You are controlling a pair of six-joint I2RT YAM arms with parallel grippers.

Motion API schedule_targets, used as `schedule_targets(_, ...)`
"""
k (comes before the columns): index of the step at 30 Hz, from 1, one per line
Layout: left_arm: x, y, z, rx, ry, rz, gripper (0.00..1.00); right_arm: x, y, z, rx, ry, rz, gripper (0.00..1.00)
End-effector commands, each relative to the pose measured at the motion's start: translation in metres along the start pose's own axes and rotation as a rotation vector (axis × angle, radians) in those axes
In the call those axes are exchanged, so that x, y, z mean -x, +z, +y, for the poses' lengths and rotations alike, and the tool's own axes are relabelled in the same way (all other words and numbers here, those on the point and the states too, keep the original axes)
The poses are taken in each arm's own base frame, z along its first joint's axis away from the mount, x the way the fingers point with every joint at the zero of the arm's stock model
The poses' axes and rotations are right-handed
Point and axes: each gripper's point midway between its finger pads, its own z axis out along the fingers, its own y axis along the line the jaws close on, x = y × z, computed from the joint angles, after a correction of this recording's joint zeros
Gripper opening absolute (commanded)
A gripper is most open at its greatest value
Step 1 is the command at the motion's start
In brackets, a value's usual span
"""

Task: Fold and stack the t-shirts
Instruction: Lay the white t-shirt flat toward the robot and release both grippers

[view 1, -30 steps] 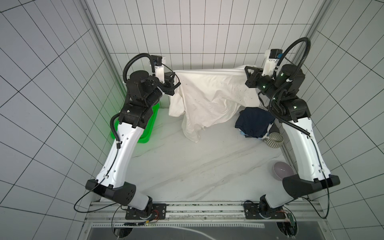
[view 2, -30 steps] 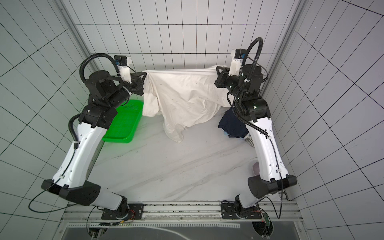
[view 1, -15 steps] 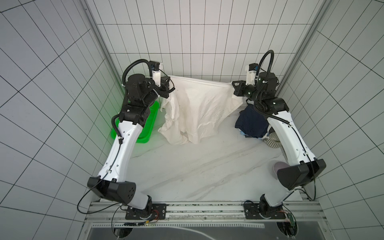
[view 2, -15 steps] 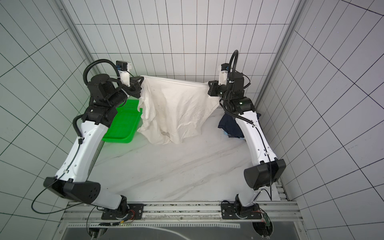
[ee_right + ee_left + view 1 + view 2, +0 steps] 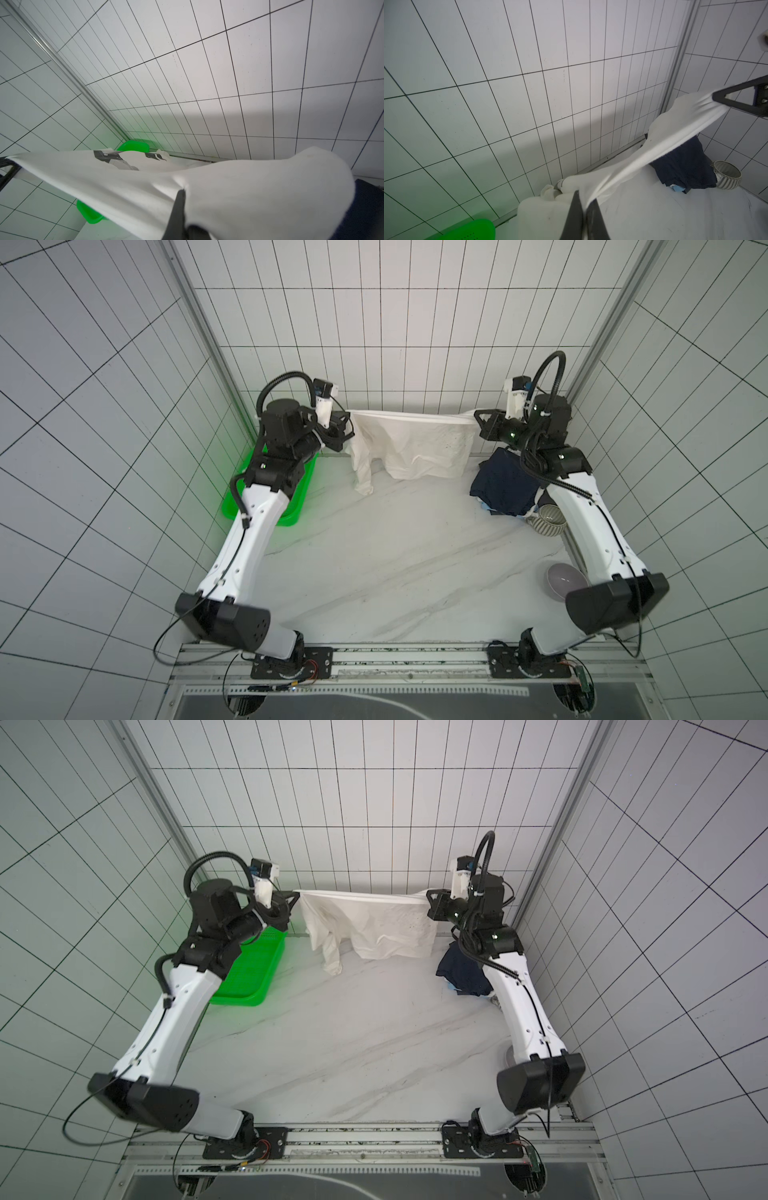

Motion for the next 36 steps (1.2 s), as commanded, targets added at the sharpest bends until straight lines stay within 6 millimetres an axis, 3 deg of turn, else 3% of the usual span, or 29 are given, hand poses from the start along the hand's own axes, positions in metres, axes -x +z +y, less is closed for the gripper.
schedule_targets(1,-0.026,-0.043,-0.028,0.089,-0.008,-0.129,0.00,-0.095,-0.018,-0.060,-0.150,0.119,0.088,0.00)
schedule_targets(3,-0.087,-0.053,-0.060,0.047,-0.129,-0.083,0.18,-0.172,-0.031,-0.064,-0.154,0.178,0.190,0.00)
schedule_targets(4,-0.114,-0.057,-0.076,0.007,-0.164,-0.050,0.18,-0.204,-0.038,-0.066,-0.169,0.184,0.243,0.00)
schedule_targets(6,-0.163,-0.070,-0.096,-0.016,-0.248,0.002,0.35,-0.268,-0.061,-0.087,-0.297,0.221,0.346,0.00)
schedule_targets(8,-0.191,-0.082,-0.090,0.054,-0.304,0.030,0.69,-0.300,-0.081,-0.096,-0.350,0.260,0.396,0.00)
schedule_targets(9,-0.198,-0.087,-0.082,0.098,-0.318,0.026,0.74,-0.310,-0.089,-0.097,-0.367,0.280,0.404,0.00)
schedule_targets(12,-0.210,-0.092,-0.059,0.240,-0.299,0.046,0.79,-0.316,-0.097,-0.083,-0.319,0.291,0.414,0.21)
schedule_targets(14,-0.217,-0.084,-0.049,0.296,-0.279,0.098,0.79,-0.303,-0.096,-0.072,-0.293,0.272,0.395,0.24)
schedule_targets(18,-0.236,-0.044,-0.023,0.360,-0.322,0.234,0.78,-0.257,-0.080,-0.047,-0.234,0.199,0.330,0.33)
schedule_targets(21,-0.273,-0.007,0.001,0.398,-0.371,0.369,0.75,-0.237,-0.055,-0.041,-0.202,0.146,0.279,0.37)
schedule_targets(26,-0.335,0.066,0.033,0.347,-0.475,0.620,0.64,-0.249,0.007,-0.063,-0.235,0.083,0.338,0.40)
schedule_targets(28,-0.363,0.084,0.046,0.371,-0.500,0.709,0.59,-0.259,0.028,-0.077,-0.265,0.077,0.368,0.42)
schedule_targets(31,-0.403,0.082,0.065,0.430,-0.557,0.812,0.52,-0.281,0.052,-0.101,-0.307,0.101,0.427,0.42)
schedule_targets(36,-0.434,0.056,0.083,0.465,-0.710,0.813,0.48,-0.318,0.059,-0.132,-0.362,0.159,0.501,0.41)
